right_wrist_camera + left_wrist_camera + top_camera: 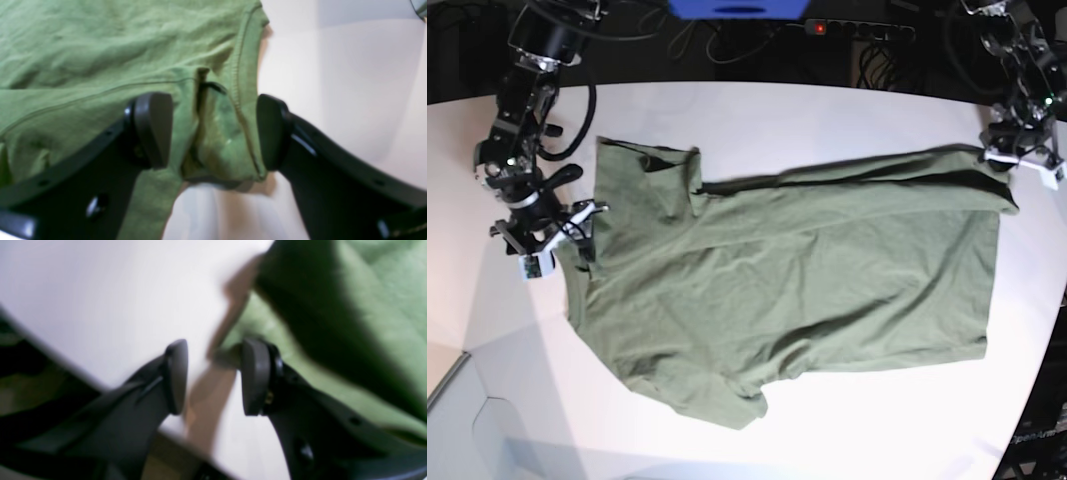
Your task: Layout the t-shirt on the table in an organized manner, then fold the t-shirt properly
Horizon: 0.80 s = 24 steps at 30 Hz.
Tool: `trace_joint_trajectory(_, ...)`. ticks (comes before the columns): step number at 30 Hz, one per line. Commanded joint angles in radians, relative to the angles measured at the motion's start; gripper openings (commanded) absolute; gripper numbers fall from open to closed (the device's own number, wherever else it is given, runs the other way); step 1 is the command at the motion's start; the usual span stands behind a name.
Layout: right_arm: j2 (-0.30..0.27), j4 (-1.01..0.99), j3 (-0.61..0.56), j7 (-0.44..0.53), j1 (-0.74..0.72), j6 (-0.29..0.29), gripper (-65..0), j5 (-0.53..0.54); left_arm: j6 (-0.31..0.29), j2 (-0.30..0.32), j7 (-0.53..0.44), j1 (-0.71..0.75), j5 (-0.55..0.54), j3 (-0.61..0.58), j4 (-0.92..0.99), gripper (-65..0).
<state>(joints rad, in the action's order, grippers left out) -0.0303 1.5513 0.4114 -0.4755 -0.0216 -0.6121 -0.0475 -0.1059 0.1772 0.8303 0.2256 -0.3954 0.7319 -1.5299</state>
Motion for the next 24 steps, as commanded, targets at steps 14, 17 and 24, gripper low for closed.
trace_joint_trajectory(14, -0.013, 0.022, 0.002, 0.024, -0.015, -0.002, -24.9, 0.015, -0.001, 0.014, -0.016, -0.062, 0.000, -0.030, 0.055, -39.6)
trace_joint_trajectory(17, -0.013, 0.024, 0.002, 0.022, -0.018, -0.002, -24.9, 0.015, -0.001, 0.028, -0.018, -0.062, 0.000, -0.074, 0.072, -39.8)
trace_joint_trajectory(24, -0.033, 0.022, 0.065, 0.025, -0.022, -0.002, -24.9, 0.013, -0.001, 0.034, -0.021, -0.065, 0.000, -0.090, 0.096, -54.5)
